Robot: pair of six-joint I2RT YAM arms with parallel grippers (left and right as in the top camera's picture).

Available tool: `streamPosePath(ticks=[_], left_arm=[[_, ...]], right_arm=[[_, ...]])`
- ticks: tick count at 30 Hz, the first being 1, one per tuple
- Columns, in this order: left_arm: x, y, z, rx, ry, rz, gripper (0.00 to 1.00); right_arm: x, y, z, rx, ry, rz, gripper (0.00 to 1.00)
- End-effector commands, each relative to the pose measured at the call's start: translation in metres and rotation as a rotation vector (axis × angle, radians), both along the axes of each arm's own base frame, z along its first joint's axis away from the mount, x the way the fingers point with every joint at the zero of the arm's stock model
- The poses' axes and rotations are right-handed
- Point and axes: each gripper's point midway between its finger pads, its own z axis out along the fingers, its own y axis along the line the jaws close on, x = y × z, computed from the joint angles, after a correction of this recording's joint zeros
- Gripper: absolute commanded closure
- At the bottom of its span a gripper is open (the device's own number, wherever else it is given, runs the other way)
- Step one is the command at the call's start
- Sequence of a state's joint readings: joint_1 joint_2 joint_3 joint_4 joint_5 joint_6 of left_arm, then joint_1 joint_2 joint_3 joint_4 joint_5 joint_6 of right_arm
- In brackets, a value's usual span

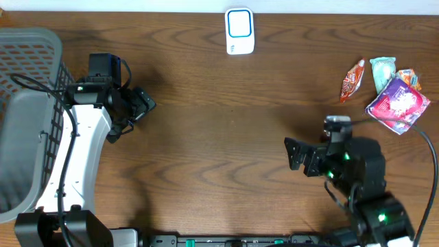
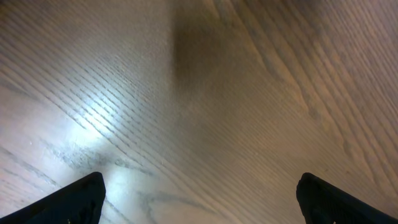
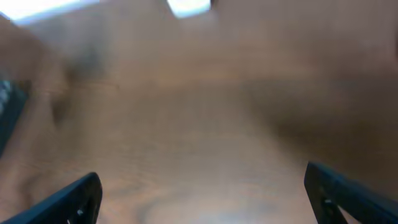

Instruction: Scan the item barcode

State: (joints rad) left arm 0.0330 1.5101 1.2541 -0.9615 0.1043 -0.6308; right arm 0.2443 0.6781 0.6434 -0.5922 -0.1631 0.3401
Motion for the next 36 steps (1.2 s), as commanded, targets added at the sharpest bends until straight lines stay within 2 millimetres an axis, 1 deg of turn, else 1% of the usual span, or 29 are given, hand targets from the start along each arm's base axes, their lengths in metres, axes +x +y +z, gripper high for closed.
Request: streamPosePath(ticks=[1, 6, 12, 14, 17, 24, 28, 36], left_arm=[[-0.001, 0.003, 0.001, 0.010, 0.000, 0.002, 0.02], [-0.001, 0.003, 0.001, 0.010, 0.000, 0.002, 0.02], [-0.001, 0.003, 0.001, 0.010, 0.000, 0.002, 0.02], [-0.001, 0.003, 0.001, 0.010, 0.000, 0.002, 0.02], [-0.001, 0.003, 0.001, 0.010, 0.000, 0.002, 0.02], [-0.001, 0.003, 0.001, 0.010, 0.000, 0.002, 0.02], [-0.001, 0.003, 0.001, 0.010, 0.000, 0.002, 0.02], [-0.001, 0.003, 0.001, 0.010, 0.000, 0.002, 0.02]], right_arm=[[-0.002, -0.013, -0.012, -0.002, -0.128, -0.012, 0.01], [-0.002, -0.030, -0.008, 0.017, -0.289, -0.082, 0.01], [-0.007, -0.050, -0.011, 0.015, -0.395, -0.163, 0.01], [-0.006, -0.056, -0.009, 0.014, -0.438, -0.188, 0.01], [-0.003, -0.063, 0.000, 0.004, -0.525, -0.209, 0.01], [-0.002, -0.058, 0.008, -0.060, -0.683, -0.151, 0.01], [-0.002, -0.058, 0.003, -0.110, -0.745, -0.137, 0.01], [0.000, -0.061, -0.003, -0.188, -0.742, -0.130, 0.01]])
